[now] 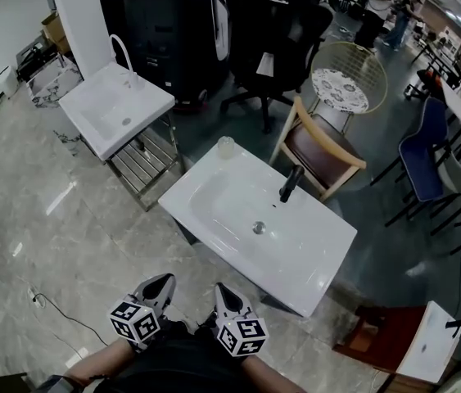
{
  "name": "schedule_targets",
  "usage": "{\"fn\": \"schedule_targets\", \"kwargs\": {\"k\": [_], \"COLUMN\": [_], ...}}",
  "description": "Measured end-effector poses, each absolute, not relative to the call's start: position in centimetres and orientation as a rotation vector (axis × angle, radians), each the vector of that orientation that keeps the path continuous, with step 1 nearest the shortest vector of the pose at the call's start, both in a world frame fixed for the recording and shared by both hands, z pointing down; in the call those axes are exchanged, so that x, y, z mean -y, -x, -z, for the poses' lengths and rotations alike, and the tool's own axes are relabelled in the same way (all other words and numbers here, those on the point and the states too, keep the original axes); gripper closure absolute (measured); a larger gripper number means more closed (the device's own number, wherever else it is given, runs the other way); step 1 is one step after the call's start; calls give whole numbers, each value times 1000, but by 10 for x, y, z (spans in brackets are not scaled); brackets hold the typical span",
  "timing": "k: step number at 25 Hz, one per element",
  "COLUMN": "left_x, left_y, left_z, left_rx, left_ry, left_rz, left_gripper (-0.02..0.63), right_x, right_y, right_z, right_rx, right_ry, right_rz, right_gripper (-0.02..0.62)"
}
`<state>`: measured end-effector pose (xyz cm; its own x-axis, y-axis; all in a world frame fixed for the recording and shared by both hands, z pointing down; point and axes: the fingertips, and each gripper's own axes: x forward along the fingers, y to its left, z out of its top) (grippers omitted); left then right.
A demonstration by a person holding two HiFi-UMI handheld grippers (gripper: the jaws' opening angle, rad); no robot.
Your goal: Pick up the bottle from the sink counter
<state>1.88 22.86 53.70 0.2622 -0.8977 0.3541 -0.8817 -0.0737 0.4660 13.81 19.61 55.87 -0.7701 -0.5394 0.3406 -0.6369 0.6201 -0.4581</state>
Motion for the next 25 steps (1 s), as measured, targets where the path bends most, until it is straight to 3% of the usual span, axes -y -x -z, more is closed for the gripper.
{"fn": "schedule_targets", "kwargs": {"k": [25], "left_x": [-109], "left_y": [26], "left_z": [-536], "left_rx": [1450], "left_ry": [-2035], "left_rz": [59], "left_gripper": [604], "right_x": [-91], "right_y": [-115], "right_z": [-549], "right_rx": [2576], "right_ry": [-1235], "right_rz": [-803], "right_gripper": [588]}}
